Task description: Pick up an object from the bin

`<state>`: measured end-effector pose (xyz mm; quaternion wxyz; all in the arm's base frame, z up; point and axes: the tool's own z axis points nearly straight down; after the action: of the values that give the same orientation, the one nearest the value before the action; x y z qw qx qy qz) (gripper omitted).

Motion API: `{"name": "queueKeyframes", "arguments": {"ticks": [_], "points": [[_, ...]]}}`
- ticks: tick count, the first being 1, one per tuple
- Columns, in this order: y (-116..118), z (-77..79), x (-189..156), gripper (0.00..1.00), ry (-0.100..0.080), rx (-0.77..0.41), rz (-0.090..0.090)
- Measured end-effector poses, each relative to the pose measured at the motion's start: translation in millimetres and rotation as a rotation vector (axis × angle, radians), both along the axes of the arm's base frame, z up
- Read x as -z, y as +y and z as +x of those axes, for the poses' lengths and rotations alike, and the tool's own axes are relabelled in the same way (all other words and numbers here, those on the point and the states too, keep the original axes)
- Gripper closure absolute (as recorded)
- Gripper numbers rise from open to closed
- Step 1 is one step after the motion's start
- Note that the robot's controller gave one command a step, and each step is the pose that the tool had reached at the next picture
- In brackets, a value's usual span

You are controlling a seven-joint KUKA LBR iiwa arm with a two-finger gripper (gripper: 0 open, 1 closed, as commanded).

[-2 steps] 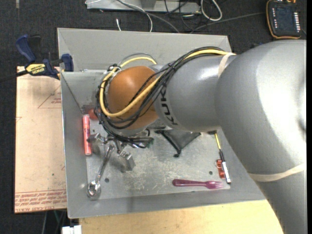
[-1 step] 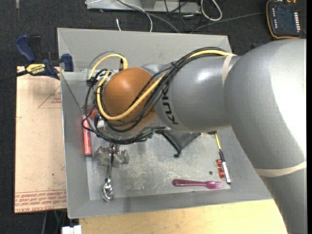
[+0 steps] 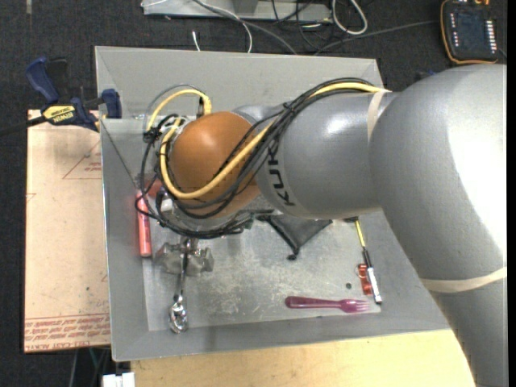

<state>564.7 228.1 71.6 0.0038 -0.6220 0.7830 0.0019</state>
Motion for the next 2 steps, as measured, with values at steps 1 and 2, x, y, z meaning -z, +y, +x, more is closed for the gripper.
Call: {"name": "queueKeyframes", "arguments": {"ticks": [1, 2], "points": [[0.1, -0.1, -5.6, 1.00, -0.001, 0.001, 0.001], [0.0, -2.5, -25.3, 1.00, 0.007, 0.003, 0.000]]}}
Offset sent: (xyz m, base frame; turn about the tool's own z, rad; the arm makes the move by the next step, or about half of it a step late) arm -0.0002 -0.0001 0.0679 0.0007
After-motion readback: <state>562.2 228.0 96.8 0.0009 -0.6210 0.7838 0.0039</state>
